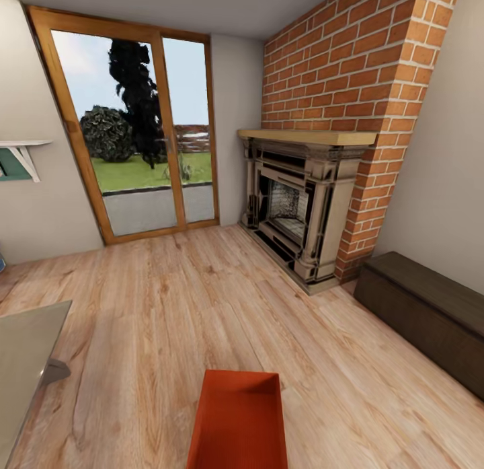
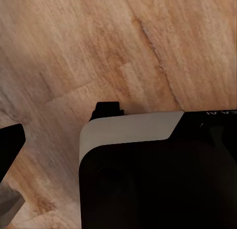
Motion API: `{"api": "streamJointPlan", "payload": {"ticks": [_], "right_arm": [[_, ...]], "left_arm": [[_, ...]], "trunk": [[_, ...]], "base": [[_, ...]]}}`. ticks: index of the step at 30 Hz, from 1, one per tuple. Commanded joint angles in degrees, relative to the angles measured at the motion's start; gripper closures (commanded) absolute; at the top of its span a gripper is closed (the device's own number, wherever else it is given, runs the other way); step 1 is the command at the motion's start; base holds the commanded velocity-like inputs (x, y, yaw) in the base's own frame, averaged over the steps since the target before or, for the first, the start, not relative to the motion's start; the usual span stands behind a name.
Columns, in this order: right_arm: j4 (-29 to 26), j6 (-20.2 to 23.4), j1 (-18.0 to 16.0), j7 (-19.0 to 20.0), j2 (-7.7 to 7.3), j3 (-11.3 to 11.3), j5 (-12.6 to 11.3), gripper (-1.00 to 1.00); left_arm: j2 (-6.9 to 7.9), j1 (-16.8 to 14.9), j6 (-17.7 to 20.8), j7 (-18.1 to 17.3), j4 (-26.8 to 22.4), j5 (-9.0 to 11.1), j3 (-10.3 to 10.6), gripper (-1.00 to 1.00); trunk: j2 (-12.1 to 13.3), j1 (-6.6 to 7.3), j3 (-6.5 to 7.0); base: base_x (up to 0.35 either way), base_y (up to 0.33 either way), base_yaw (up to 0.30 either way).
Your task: Move the two storage containers from the living room to the garage. In the garage, place one container on the floor and stack the other container on top of it (either order is fine).
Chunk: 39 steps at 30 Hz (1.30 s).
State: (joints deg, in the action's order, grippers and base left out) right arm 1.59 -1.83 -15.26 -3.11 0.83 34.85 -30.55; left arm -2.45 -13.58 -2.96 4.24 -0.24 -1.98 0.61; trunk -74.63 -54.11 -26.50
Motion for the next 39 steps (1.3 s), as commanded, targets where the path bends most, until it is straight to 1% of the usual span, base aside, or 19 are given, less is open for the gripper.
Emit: {"api": "streamJointPlan", "payload": {"ticks": [1,11,25,29,33,39], "right_arm": [[0.17,-0.19,-0.05,-0.05,0.05,0.48,-0.48,-1.00],[0.17,-0.19,-0.06,-0.05,0.05,0.50,-0.48,-1.00],[0.17,-0.19,-0.07,-0.05,0.05,0.51,-0.48,-1.00],[0.17,-0.19,-0.06,-0.05,0.05,0.51,-0.48,-1.00],[0.17,-0.19,-0.07,-0.05,0.05,0.53,-0.48,-1.00],[0.17,-0.19,-0.08,-0.05,0.05,0.51,-0.48,-1.00]], "left_arm": [[-0.01,-0.04,-0.20,0.24,0.07,-0.21,0.04,-1.00],[-0.01,-0.04,-0.20,0.24,0.07,-0.21,0.01,-1.00],[0.00,-0.04,-0.20,0.24,0.07,-0.21,0.01,-1.00],[-0.01,-0.04,-0.20,0.24,0.07,-0.21,0.01,-1.00],[0.01,-0.04,-0.20,0.24,0.07,-0.21,0.01,-1.00],[-0.01,-0.04,-0.19,0.26,0.07,-0.21,0.01,-1.00]], "trunk": [[-0.03,0.00,-0.06],[-0.03,0.00,-0.06],[-0.03,0.00,-0.06],[-0.03,0.00,-0.06],[-0.03,0.00,-0.06],[-0.03,0.00,-0.06]], "base": [[0.034,0.000,0.000],[0.011,0.000,0.000],[0.270,0.000,0.000],[0.187,0.000,0.000],[0.051,0.000,0.000],[0.003,0.230,0.000]]}}
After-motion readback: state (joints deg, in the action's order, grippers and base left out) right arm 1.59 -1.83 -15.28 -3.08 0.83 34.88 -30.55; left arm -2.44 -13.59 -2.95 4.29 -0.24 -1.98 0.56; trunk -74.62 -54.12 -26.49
